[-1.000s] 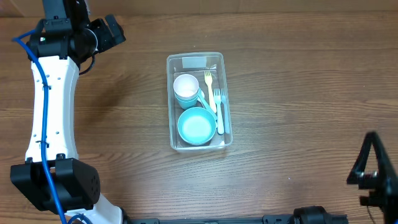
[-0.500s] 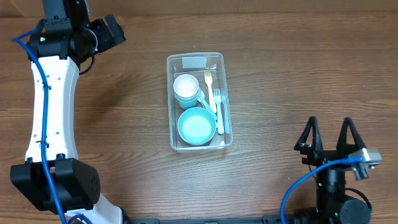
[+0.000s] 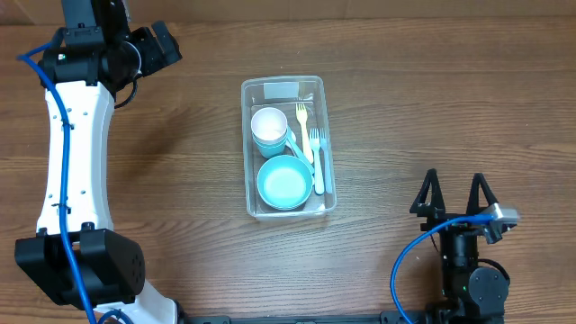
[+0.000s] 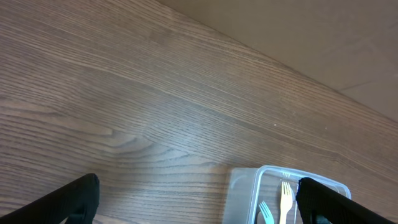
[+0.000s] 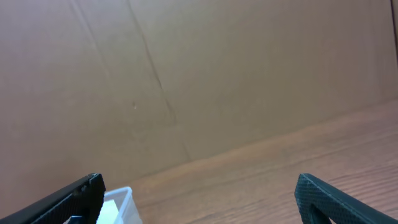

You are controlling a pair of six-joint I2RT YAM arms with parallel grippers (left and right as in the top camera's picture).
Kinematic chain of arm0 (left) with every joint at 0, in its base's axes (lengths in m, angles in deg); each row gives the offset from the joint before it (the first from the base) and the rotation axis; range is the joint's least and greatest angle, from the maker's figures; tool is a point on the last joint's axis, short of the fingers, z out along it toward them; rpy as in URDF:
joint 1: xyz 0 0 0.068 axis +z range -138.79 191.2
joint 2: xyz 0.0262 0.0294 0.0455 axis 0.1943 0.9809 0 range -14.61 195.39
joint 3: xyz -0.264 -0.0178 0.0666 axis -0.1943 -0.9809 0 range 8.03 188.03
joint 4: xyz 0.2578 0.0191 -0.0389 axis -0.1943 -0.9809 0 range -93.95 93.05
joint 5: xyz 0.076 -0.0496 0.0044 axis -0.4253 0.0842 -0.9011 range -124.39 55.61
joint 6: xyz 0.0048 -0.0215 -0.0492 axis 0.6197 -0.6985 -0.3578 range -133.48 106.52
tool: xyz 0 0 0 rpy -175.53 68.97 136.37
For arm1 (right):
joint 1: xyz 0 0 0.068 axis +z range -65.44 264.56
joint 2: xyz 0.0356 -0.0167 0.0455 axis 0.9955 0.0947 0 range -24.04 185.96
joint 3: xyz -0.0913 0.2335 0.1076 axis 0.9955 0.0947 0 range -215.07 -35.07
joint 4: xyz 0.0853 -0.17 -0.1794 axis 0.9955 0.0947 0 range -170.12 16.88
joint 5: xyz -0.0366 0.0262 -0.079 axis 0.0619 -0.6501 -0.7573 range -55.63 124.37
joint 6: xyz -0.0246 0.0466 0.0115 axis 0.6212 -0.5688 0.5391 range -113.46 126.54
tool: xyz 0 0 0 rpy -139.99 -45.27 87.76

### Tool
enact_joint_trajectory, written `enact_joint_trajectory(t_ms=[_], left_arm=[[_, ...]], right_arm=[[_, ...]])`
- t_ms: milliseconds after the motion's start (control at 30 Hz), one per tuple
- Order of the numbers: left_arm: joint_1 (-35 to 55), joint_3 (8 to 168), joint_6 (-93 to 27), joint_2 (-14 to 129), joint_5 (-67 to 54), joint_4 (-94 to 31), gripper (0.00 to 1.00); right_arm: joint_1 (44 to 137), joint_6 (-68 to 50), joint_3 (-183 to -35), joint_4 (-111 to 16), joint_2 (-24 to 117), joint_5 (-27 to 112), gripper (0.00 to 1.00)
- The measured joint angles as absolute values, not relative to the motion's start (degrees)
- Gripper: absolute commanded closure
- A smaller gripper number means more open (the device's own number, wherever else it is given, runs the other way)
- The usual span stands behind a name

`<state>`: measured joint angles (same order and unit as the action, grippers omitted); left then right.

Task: Pack container

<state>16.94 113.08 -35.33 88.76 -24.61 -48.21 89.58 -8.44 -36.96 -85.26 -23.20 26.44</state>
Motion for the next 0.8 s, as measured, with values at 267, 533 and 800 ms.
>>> enact_joint_trajectory(t_ms=[267, 533, 800], left_arm=[[16.9, 113.1, -35.3, 88.8, -24.6, -48.2, 0.0], [16.9, 113.1, -35.3, 88.8, -24.6, -48.2, 0.0], [16.9, 113.1, -35.3, 88.8, -24.6, -48.2, 0.0]], right_arm=[[89.5, -7.8, -36.1, -81.7, -23.2, 27.8, 0.0], [89.5, 5.2, -36.1, -79.9, -23.2, 34.9, 0.0], [89.5, 9.2, -36.1, -79.3, -23.2, 35.9, 0.0]])
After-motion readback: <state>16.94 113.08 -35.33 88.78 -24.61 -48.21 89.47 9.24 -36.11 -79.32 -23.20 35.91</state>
